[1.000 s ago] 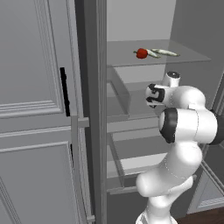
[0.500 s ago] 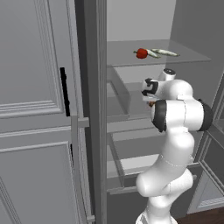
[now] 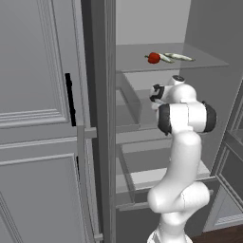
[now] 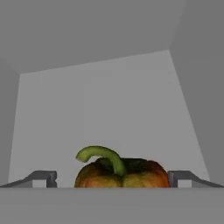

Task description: Place one bell pepper and one fish in each tupperware on the nearby counter, to pack two identical lunches.

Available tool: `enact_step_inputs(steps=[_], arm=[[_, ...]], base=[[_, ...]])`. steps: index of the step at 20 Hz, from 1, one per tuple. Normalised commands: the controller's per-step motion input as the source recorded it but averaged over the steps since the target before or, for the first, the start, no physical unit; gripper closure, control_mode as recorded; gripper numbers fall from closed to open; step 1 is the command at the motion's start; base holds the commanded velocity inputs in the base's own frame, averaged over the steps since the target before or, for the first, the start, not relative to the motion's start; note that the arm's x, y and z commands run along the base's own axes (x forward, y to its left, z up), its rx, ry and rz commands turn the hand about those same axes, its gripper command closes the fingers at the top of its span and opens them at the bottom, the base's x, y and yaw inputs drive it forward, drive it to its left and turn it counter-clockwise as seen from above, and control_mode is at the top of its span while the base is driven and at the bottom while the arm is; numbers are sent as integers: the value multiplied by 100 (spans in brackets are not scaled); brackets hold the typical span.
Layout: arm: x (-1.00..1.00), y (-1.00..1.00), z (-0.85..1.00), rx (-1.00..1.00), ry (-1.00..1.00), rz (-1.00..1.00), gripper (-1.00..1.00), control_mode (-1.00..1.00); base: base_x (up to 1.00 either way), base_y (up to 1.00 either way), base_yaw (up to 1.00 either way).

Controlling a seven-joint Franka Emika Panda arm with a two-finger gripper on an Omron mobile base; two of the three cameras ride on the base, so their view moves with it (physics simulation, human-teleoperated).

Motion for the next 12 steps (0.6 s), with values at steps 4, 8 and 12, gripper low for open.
enact_step_inputs(steps=[4,8,12], arm=[[10,-2,-26,0,0,0,-100,-100],[-3,0,-32,0,0,0,-100,-100],[-2,0,-40,0,0,0,100,-100]], base=[[0,0,0],[0,0,0],[0,0,0]])
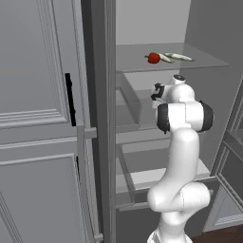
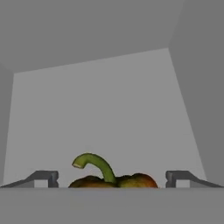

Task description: Place one bell pepper and one fish in each tupperware on the nearby counter, to pack two identical lunches.

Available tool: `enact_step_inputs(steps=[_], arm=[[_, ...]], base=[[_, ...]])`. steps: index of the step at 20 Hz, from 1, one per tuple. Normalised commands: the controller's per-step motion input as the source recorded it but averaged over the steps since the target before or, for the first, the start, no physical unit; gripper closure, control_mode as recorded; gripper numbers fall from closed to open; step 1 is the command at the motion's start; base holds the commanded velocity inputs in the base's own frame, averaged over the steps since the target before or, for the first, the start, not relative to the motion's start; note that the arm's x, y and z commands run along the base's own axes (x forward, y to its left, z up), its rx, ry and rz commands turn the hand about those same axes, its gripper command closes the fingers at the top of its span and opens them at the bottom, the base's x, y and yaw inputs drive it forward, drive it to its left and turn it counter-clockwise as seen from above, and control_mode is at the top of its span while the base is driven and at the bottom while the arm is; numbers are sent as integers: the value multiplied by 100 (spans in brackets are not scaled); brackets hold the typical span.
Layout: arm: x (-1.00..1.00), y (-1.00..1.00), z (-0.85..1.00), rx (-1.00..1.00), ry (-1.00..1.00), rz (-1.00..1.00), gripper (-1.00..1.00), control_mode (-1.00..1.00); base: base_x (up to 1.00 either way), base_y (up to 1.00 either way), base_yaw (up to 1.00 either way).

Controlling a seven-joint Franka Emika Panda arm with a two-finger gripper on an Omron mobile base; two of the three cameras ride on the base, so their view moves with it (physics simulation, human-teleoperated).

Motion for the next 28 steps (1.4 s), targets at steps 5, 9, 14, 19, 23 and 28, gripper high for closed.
enact_step_inputs(steps=[5,9,14,19,23,28], arm=[[-21,5,-37,-1,-1,0,100,-100],[-84,0,-1,0,-17,0,100,-100],[-100,0,30,1,-26,0,100,-100],[-100,13,37,0,-11,0,100,-100],[-75,30,25,-7,3,0,100,-100],[-90,8,4,3,0,0,100,-100]], base=[[0,0,0],[0,0,0],[0,0,0],[0,0,0],[0,0,0],[0,0,0]])
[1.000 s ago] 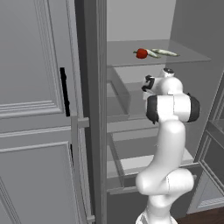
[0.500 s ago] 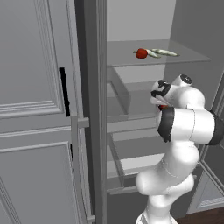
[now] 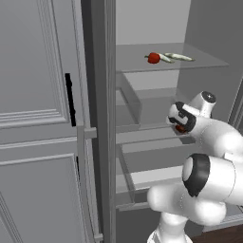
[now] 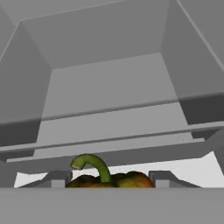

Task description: Place one bell pepper and one fish in each tupperware on the nearby counter, to pack two identical lunches.

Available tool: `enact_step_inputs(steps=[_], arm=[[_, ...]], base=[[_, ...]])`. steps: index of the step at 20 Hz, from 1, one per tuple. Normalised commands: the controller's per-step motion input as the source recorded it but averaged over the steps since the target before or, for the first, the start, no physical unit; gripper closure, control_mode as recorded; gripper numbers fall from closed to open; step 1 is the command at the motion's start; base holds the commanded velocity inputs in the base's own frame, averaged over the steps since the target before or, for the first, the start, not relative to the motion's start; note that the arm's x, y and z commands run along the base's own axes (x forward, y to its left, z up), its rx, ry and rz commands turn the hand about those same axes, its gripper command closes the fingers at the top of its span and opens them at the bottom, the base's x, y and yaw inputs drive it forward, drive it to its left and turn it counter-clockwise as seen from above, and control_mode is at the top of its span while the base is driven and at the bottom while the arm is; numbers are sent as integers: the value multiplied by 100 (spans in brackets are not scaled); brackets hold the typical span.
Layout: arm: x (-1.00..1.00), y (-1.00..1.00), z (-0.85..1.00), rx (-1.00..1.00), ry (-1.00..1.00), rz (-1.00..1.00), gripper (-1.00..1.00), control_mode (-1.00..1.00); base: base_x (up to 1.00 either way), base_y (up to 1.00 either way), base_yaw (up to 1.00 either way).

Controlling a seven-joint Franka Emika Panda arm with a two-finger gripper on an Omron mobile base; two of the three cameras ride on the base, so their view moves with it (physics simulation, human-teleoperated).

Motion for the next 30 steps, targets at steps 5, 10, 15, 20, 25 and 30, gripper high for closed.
enact_step_inputs(steps=[5,10,15,20,25,30], arm=[[-93,-2,62,6,2,0,100,-100],[-77,3,64,0,10,0,100,-100],[-57,11,7,-1,3,-2,100,-100],[-60,1,-2,1,-1,-1,100,-100],[-52,8,66,1,-10,-4,100,-100],[-51,67,42,-3,-1,-3,100,-100]], base=[[0,0,0],[0,0,0],[0,0,0],[0,0,0],[0,0,0],[0,0,0]])
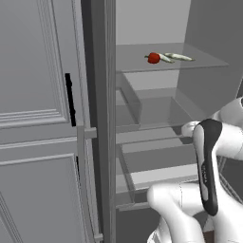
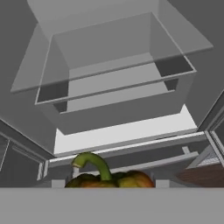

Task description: Place one bell pepper and one fish in each tupperware on the nearby counter, to pack two identical lunches.

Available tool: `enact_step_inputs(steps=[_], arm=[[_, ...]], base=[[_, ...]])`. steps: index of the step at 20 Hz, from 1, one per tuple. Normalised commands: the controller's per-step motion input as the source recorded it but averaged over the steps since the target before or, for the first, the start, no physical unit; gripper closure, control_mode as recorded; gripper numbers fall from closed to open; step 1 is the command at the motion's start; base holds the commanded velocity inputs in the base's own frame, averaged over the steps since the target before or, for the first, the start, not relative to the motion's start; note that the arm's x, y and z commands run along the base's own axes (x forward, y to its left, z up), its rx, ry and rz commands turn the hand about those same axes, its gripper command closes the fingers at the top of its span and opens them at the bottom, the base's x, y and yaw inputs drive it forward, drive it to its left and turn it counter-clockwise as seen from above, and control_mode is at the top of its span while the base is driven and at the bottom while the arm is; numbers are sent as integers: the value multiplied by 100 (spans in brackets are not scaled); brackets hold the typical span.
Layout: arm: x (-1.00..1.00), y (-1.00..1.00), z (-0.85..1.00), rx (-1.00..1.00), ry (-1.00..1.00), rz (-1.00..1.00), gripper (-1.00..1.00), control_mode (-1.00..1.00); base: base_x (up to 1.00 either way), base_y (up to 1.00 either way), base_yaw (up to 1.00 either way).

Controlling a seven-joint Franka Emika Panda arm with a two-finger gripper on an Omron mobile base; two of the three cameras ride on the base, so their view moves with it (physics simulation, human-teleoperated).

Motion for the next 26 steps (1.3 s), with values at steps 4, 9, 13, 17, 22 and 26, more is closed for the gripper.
enact_step_inputs(steps=[4,9,13,17,22,26], arm=[[-42,41,12,-2,0,-2,100,-100],[-9,0,-3,0,0,0,100,100],[0,0,0,0,0,0,100,100],[0,0,0,0,0,0,100,100],[0,0,0,0,0,0,100,100],[0,0,0,0,0,0,100,100]], base=[[0,0,0],[-74,0,0],[-100,0,0],[-100,-17,-11],[-100,-22,-25],[-100,-9,-26]])
